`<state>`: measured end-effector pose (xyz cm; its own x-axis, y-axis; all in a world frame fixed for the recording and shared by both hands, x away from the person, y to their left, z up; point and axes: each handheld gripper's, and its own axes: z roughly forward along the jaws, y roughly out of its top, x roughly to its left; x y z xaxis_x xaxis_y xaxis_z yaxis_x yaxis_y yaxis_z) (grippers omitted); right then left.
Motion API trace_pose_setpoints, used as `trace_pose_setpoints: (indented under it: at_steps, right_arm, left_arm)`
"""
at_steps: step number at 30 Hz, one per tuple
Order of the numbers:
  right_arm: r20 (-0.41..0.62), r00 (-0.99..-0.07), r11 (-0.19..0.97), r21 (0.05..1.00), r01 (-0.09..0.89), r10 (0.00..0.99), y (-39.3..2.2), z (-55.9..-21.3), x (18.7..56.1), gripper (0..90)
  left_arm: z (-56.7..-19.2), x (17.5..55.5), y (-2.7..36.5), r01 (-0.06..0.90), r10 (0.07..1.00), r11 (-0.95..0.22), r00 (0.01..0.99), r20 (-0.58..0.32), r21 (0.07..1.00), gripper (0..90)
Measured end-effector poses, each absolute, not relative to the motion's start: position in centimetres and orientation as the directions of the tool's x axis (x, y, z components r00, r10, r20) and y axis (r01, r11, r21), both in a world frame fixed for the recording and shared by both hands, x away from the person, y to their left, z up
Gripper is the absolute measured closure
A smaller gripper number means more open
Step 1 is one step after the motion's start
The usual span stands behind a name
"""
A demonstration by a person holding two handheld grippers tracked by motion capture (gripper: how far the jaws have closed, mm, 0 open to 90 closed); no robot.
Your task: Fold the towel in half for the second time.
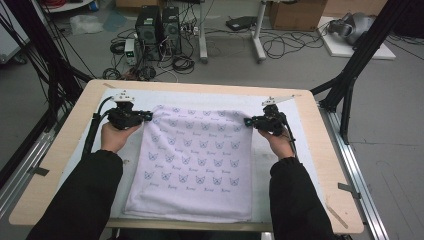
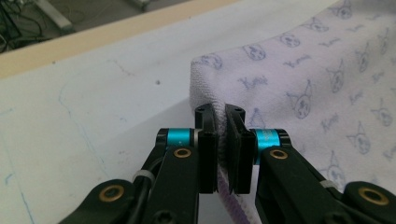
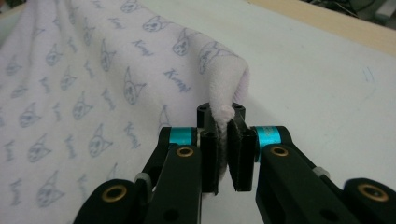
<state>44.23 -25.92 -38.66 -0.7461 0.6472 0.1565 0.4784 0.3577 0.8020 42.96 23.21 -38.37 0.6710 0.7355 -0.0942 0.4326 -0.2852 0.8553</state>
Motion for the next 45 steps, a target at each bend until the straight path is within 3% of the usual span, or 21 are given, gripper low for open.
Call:
trace_pose_setpoints:
  at_steps: [8, 15, 17, 20, 25, 31, 32, 34, 36, 37, 38, 42, 45]
  right_arm:
    - [0.13, -0.82, 0.382, 0.837, 0.393, 0.558, -25.7, -36.4, 39.2, 84.4]
    - [0.141, -0.86, 0.457, 0.798, 0.392, 0.49, -25.3, -39.5, 32.6, 83.2]
    - [0.144, -0.863, 0.49, 0.773, 0.404, 0.484, -25.5, -40.5, 31.4, 78.0]
    - [0.172, -0.855, 0.495, 0.752, 0.435, 0.49, -26.3, -41.5, 30.4, 71.3]
    - [0.175, -0.837, 0.442, 0.783, 0.437, 0.518, -27.4, -40.3, 30.2, 60.3]
    - [0.162, -0.855, 0.473, 0.775, 0.419, 0.492, -24.8, -40.0, 31.9, 53.2]
    - [0.17, -0.857, 0.477, 0.77, 0.424, 0.487, -24.3, -40.3, 32.3, 53.3]
    - [0.179, -0.86, 0.491, 0.757, 0.43, 0.478, -23.7, -40.8, 32.8, 56.3]
    - [0.188, -0.867, 0.521, 0.734, 0.437, 0.462, -23.3, -41.3, 33.1, 69.5]
    - [0.19, -0.872, 0.538, 0.722, 0.435, 0.451, -23.1, -41.4, 33.0, 78.4]
    - [0.179, -0.881, 0.547, 0.725, 0.419, 0.437, -23.0, -41.4, 32.9, 81.7]
    - [0.171, -0.896, 0.522, 0.762, 0.384, 0.411, -23.1, -40.5, 31.5, 82.3]
    - [0.178, -0.913, 0.512, 0.781, 0.358, 0.367, -23.5, -40.0, 29.5, 78.9]
  left_arm:
    - [-38.9, 35.6, 24.9, 0.343, 0.686, -0.317, 0.727, -0.036, 0.884, 81.9]
    - [-42.3, 29.8, 25.9, 0.386, 0.631, -0.375, 0.772, -0.073, 0.843, 76.8]
    - [-42.4, 29.0, 26.4, 0.401, 0.613, -0.402, 0.786, -0.083, 0.823, 73.1]
    - [-41.9, 28.3, 27.2, 0.409, 0.599, -0.414, 0.795, -0.095, 0.813, 67.8]
    - [-41.1, 29.6, 27.1, 0.428, 0.6, -0.382, 0.789, -0.132, 0.819, 59.9]
    - [-41.7, 32.2, 24.5, 0.453, 0.57, -0.387, 0.802, -0.178, 0.803, 51.6]
    - [-41.8, 32.5, 24.0, 0.446, 0.559, -0.401, 0.811, -0.172, 0.8, 53.5]
    - [-41.9, 32.6, 23.5, 0.426, 0.532, -0.42, 0.831, -0.163, 0.801, 75.5]
    - [-41.9, 32.2, 23.6, 0.413, 0.527, -0.432, 0.837, -0.147, 0.802, 84.1]
    - [-41.8, 31.9, 23.8, 0.407, 0.527, -0.429, 0.838, -0.142, 0.807, 84.5]
    - [-41.7, 31.6, 24.0, 0.402, 0.53, -0.424, 0.837, -0.138, 0.811, 84.6]
    - [-41.2, 29.1, 25.3, 0.377, 0.51, -0.424, 0.851, -0.127, 0.824, 81.9]
    - [-41.2, 26.5, 26.3, 0.367, 0.486, -0.45, 0.865, -0.121, 0.814, 73.5]
